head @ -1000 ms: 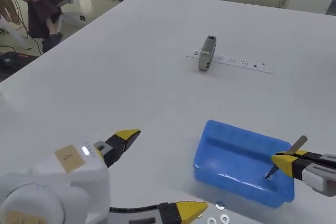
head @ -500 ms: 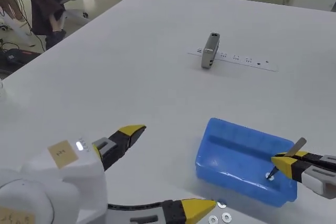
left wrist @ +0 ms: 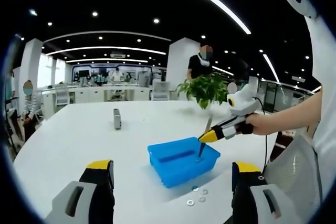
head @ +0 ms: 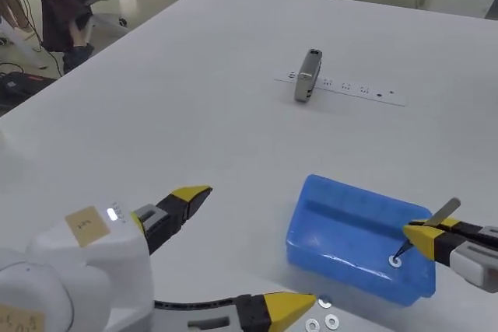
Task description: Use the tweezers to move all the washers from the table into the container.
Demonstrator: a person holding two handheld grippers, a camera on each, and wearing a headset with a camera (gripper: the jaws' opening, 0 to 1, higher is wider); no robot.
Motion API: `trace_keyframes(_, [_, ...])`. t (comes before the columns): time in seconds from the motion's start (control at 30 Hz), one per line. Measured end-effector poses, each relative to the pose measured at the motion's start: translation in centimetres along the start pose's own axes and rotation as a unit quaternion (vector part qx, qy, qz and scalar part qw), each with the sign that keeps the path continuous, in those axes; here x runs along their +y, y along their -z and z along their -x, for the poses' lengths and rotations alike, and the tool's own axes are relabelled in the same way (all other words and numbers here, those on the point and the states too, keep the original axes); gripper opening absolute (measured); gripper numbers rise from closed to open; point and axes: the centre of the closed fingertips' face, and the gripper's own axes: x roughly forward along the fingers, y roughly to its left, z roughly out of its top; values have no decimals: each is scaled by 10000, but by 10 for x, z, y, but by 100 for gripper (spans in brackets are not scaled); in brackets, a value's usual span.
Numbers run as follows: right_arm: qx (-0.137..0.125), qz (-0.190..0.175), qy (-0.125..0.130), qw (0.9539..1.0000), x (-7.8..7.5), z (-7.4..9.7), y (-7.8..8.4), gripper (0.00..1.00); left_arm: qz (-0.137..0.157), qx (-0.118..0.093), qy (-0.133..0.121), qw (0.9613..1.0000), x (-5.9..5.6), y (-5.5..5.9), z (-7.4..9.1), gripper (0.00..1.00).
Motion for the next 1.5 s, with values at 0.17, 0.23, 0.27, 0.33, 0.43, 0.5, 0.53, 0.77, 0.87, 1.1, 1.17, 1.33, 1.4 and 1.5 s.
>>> trace_keyframes(0.17, [-142, -39, -27, 9999, 6, 5, -8, 3, 0, 27, 12, 10000, 0, 1, 0, 94])
trace_keyframes(0.23, [-222, -60, -44, 9997, 10, 8, -12, 3, -12, 35, 15, 10000, -1, 1, 0, 94])
trace_keyframes(0.27, [-234, -66, -53, 9997, 11, 9, -12, 3, -19, 36, 21, 10000, -1, 1, 0, 94])
trace_keyframes(0.33, [-286, -88, -64, 9995, 14, 11, -15, 3, -22, 30, 27, 10000, -1, 1, 0, 94])
trace_keyframes(0.43, [-332, -98, -80, 9994, 18, 15, -17, 3, -28, 54, 42, 10000, -2, 2, 0, 94])
trace_keyframes(0.5, [-361, -92, -96, 9993, 22, 17, -19, 3, -43, 74, 46, 10000, -2, 2, 0, 93])
trace_keyframes(0.53, [-372, -90, -103, 9992, 24, 18, -19, 3, -51, 85, 46, 9999, -2, 3, 0, 93])
trace_keyframes(0.77, [-425, -130, -137, 9989, 33, 24, -20, 3, -77, 116, 77, 9999, -3, 4, 0, 92])
trace_keyframes(0.87, [-453, -149, -160, 9987, 38, 26, -21, 3, -89, 125, 81, 9998, -3, 4, 0, 92])
trace_keyframes(1.1, [-468, -196, -237, 9984, 47, 27, -19, 3, -113, 148, 97, 9998, -4, 5, 0, 92])
trace_keyframes(1.17, [-465, -240, -343, 9980, 52, 27, -18, 3, -118, 149, 97, 9998, -4, 5, 0, 91])
trace_keyframes(1.33, [-393, -241, -503, 9977, 63, 25, -13, 3, -129, 154, 87, 9998, -3, 5, 0, 91])
trace_keyframes(1.4, [-360, -243, -567, 9974, 68, 23, -10, 3, -126, 167, 82, 9997, -3, 5, 0, 91])
trace_keyframes(1.5, [-315, -256, -652, 9970, 74, 20, -6, 3, -134, 180, 74, 9997, -3, 6, 0, 90])
